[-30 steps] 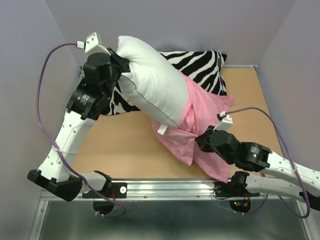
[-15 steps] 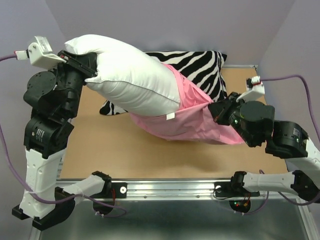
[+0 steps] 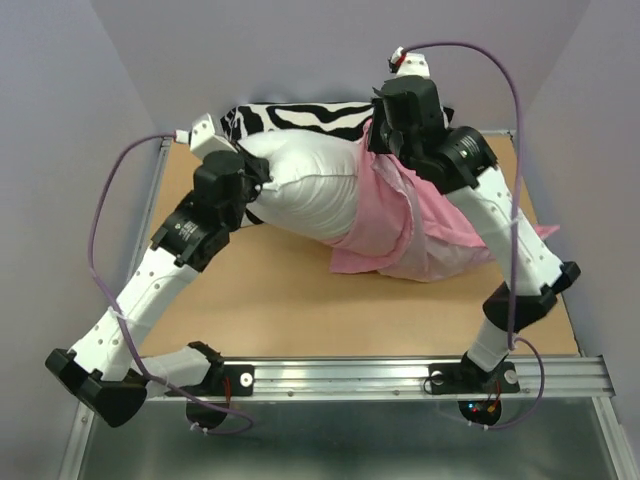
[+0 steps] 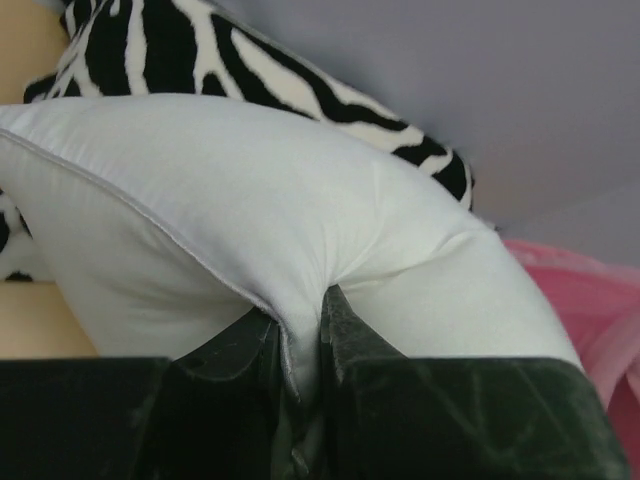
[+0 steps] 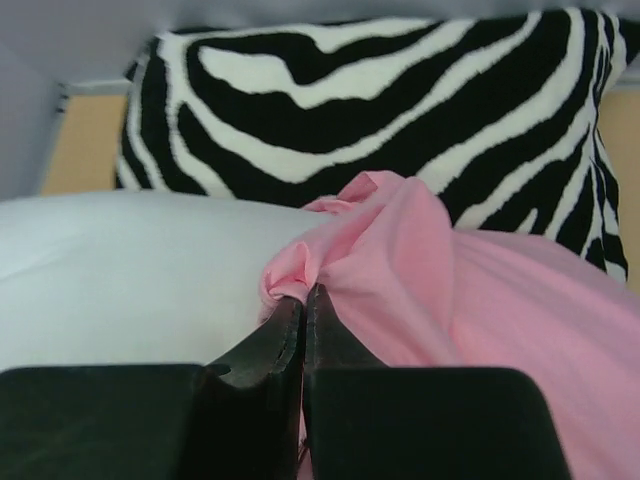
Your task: Remove the pillowcase from the pillow
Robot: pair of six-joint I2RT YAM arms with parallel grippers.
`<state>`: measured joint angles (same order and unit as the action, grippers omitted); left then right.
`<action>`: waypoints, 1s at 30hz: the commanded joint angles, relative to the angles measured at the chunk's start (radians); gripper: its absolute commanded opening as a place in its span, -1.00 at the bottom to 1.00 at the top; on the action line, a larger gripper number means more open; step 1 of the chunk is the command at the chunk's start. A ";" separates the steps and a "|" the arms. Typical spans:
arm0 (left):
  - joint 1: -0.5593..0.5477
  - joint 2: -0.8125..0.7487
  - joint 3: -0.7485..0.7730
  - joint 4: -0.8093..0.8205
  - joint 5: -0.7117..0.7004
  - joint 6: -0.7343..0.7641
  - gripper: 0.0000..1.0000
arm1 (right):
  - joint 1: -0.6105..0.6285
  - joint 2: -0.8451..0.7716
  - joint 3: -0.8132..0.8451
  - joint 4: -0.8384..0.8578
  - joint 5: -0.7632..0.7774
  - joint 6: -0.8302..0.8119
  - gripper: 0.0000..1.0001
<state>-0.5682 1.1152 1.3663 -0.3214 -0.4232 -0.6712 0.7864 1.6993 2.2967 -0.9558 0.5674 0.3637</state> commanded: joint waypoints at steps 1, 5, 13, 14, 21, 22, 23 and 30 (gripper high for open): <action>-0.102 -0.130 -0.099 0.074 -0.161 -0.102 -0.95 | -0.214 0.032 -0.156 0.213 -0.333 0.032 -0.99; -0.214 -0.221 -0.194 0.032 -0.248 -0.175 -0.97 | -0.331 0.075 -0.260 0.368 -0.501 0.075 -0.99; -0.286 -0.242 -0.204 0.019 -0.270 -0.141 -0.24 | -0.377 0.321 -0.002 0.374 -0.690 0.119 -0.99; -0.288 -0.242 -0.194 0.034 -0.270 -0.113 -0.15 | -0.377 0.333 0.004 0.374 -0.696 0.118 -0.99; -0.286 -0.227 -0.041 0.163 -0.241 0.171 0.86 | -0.377 0.391 -0.045 0.437 -0.764 0.112 -0.99; -0.286 -0.227 -0.017 0.159 -0.232 0.197 0.86 | -0.377 0.395 -0.043 0.439 -0.770 0.113 -0.99; -0.286 -0.200 0.029 0.150 -0.220 0.240 0.89 | -0.377 0.398 -0.042 0.446 -0.774 0.113 -0.99; -0.286 -0.071 0.057 -0.022 -0.186 0.128 0.90 | -0.377 0.410 0.033 0.440 -0.759 0.115 -0.98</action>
<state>-0.8505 0.9733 1.4429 -0.2520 -0.6350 -0.5121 0.4191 2.1159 2.2513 -0.5888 -0.1913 0.4786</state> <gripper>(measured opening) 0.947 0.029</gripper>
